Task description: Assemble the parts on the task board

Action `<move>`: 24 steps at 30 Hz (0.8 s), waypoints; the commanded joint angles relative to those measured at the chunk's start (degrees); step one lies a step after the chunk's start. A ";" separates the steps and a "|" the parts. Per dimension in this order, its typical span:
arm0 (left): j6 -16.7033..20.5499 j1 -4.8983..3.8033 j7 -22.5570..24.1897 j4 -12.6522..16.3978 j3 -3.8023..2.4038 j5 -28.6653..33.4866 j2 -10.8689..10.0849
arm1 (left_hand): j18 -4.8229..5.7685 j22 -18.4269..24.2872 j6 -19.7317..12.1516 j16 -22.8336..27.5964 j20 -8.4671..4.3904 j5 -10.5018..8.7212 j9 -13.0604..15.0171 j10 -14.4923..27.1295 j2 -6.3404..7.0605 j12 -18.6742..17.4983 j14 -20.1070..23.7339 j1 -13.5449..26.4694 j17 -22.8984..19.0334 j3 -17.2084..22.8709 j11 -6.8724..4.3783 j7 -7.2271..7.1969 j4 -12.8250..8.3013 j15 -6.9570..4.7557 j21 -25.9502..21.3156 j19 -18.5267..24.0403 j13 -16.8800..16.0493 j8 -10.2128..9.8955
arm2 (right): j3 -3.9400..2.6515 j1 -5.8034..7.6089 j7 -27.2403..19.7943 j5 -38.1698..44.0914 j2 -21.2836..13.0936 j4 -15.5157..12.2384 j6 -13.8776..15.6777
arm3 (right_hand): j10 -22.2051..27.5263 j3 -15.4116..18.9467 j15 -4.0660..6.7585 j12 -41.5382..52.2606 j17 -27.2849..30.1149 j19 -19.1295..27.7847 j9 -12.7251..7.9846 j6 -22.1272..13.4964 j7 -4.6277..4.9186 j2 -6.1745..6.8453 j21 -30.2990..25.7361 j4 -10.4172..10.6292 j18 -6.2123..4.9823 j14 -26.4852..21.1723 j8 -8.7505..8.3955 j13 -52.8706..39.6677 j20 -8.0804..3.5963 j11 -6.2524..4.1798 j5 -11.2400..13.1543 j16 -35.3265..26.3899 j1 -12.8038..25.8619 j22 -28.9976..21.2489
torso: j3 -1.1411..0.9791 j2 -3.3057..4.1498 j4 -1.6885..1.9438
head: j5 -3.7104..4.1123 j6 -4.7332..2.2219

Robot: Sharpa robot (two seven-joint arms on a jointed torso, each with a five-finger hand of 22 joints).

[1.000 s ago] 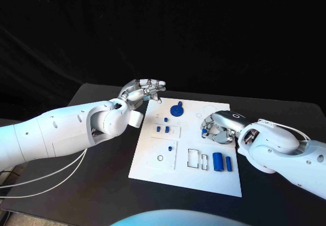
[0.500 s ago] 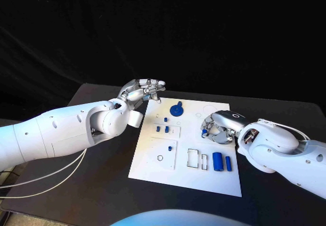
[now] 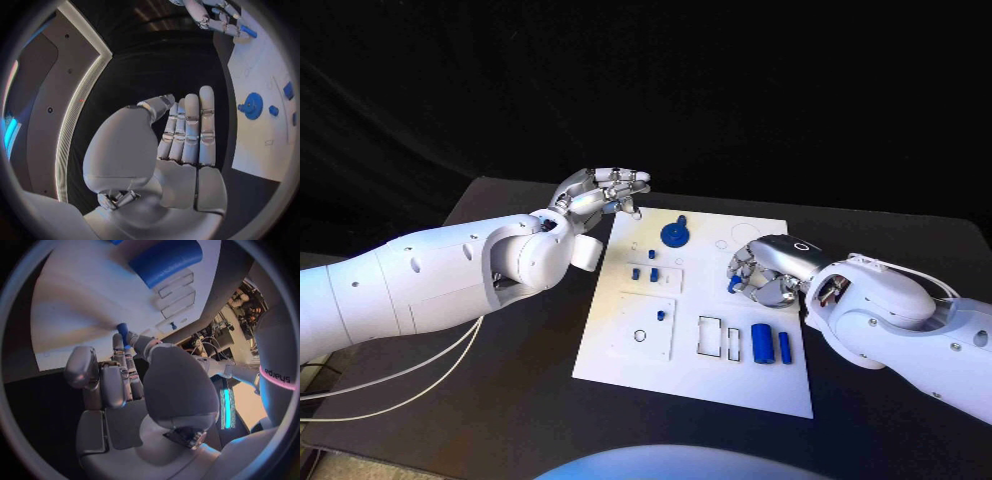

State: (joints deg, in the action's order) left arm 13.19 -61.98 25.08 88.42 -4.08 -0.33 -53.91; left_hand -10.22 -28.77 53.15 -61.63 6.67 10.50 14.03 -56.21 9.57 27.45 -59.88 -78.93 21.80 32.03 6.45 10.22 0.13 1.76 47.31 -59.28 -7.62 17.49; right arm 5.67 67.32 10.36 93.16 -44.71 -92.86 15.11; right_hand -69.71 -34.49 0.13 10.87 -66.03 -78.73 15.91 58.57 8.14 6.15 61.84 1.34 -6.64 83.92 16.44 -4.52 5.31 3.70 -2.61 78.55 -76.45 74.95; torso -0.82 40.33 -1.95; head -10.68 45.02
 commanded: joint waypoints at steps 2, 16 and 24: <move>-0.87 -0.02 0.51 0.10 -0.05 -0.20 0.03 | -0.36 -0.03 -0.42 -0.39 0.21 0.33 0.06 0.38 -0.66 0.36 0.33 -0.11 0.06 0.04 -0.16 -0.03 -0.22 0.09 -0.05 0.04 -0.07 -0.11 | -0.01 -0.02 0.14 0.86 -0.39 -1.03 3.59 | -0.55 -0.13 0.56 -0.29 -0.30 -0.49 2.40 0.73 -0.63 -0.29 0.65 -0.06 1.17 1.60 1.51 0.07 -0.04 0.01 -0.25 0.43 0.94 1.32 | 0.00 0.01 -0.01 | 0.02 -0.10; -0.81 -0.02 0.41 0.05 -0.05 -0.20 -0.02 | -0.35 -0.04 -0.42 -0.40 0.20 0.32 0.08 0.42 -0.71 0.39 0.34 -0.09 0.06 0.07 -0.15 -0.01 -0.24 0.09 -0.03 0.04 -0.08 -0.11 | -0.47 0.42 -0.13 -1.29 -2.97 -6.40 8.16 | -0.79 -0.05 0.65 -0.50 -0.39 -0.64 2.81 0.67 -0.77 -0.02 1.02 0.03 1.24 1.62 1.77 0.07 -0.12 -0.08 -0.24 0.53 1.48 1.60 | -0.01 0.02 -0.03 | -0.12 0.00; -0.94 -0.02 0.28 -0.05 -0.05 -0.20 0.16 | -0.35 -0.04 -0.42 -0.40 0.20 0.32 0.08 0.42 -0.71 0.39 0.34 -0.09 0.06 0.07 -0.15 -0.01 -0.24 0.09 -0.03 0.04 -0.08 -0.11 | -0.59 0.30 -1.66 -3.45 -1.10 -9.16 8.99 | -0.80 -0.02 0.66 -0.57 -0.26 -0.59 2.90 0.66 -0.80 0.10 0.91 -0.01 1.22 1.60 1.82 0.07 -0.14 -0.10 -0.25 0.47 1.56 1.56 | -0.05 -0.06 -0.12 | -0.16 -0.06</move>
State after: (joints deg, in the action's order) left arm 13.19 -61.98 25.03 88.32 -4.08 -0.34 -53.88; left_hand -10.22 -28.77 53.15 -61.86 6.66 10.50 14.03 -56.21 9.33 27.45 -59.88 -79.17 21.79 32.10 6.45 10.22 0.07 1.77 47.31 -59.28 -7.63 17.49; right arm 5.09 67.73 10.03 91.04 -46.23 -101.56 22.77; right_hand -70.18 -34.48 0.33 10.61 -66.34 -78.90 15.90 58.26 7.83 6.13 62.57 1.34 -6.03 84.13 16.49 -4.43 5.13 3.53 -2.69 78.77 -75.46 74.93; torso -0.83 40.29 -2.05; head -10.84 45.01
